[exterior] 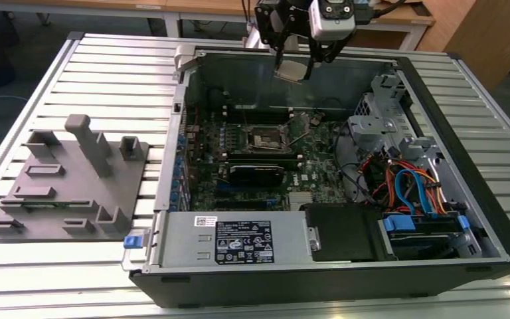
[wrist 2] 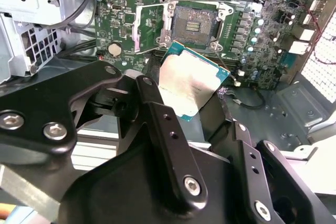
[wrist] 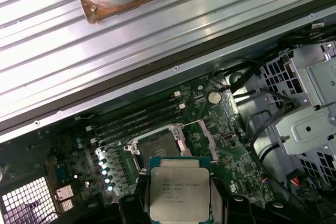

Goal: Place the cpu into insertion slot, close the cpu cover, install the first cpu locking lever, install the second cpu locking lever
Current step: 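Place the cpu into insertion slot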

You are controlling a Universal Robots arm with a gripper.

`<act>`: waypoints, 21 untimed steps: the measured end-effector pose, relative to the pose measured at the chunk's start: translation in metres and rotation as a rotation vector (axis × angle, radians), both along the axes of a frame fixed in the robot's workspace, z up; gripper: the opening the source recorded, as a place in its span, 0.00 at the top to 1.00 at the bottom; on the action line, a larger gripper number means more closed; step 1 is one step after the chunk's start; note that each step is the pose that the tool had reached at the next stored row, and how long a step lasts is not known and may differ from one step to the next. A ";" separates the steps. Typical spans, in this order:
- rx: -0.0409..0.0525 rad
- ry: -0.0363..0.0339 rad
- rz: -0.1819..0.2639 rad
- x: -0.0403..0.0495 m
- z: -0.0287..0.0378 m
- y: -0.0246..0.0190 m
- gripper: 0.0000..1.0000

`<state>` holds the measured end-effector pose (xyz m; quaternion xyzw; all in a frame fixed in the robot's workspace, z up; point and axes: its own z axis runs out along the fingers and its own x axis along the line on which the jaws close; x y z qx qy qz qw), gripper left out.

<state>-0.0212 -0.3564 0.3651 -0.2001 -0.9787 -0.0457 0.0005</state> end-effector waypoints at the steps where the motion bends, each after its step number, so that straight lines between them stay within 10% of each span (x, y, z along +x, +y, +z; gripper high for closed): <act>1: 0.0001 0.0000 -0.006 0.0000 0.0000 0.0000 0.46; 21: 0.0000 0.0000 -0.041 0.0000 0.0000 0.0000 0.46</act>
